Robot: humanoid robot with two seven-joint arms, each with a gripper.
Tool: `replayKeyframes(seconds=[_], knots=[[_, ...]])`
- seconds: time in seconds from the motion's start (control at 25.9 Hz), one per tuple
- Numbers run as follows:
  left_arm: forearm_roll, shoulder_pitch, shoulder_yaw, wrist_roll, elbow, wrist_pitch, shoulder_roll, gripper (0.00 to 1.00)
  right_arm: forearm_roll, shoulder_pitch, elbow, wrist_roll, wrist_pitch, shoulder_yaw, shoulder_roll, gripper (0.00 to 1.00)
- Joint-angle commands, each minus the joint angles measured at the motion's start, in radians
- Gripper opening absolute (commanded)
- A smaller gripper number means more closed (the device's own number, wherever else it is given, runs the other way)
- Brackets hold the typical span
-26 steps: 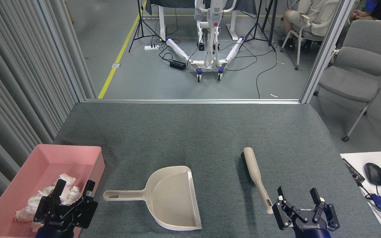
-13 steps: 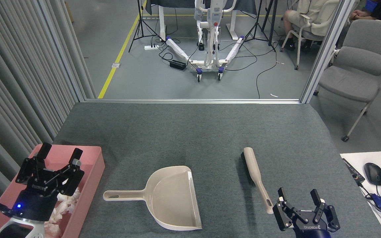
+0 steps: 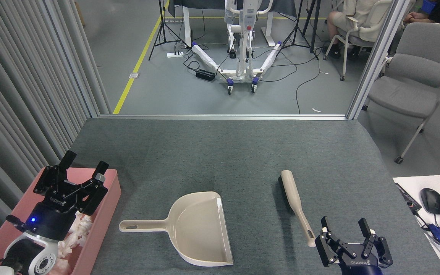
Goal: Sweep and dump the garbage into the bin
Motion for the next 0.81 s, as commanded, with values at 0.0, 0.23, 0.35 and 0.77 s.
replayKeyframes(seconds=[0.0, 0.23, 0.35, 0.77], knots=[[0.001, -0.003, -0.002, 0.000, 0.009, -0.004, -0.004, 0.99, 0.000, 0.000, 0.000, 0.000, 0.001, 0.000, -0.001, 0.98], [0.001, 0.000, -0.002, 0.006, 0.019, -0.007, -0.004, 0.99, 0.000, 0.000, -0.001, 0.001, 0.010, 0.000, -0.001, 0.98], [0.002, -0.006, 0.010, 0.013, 0.037, -0.001, -0.009, 0.99, 0.000, 0.000, 0.000, 0.001, 0.012, 0.000, -0.001, 0.98], [0.079, -0.003, 0.116, 0.006, 0.108, 0.065, -0.038, 0.99, 0.000, 0.000, -0.001, 0.000, 0.004, 0.000, 0.004, 0.98]])
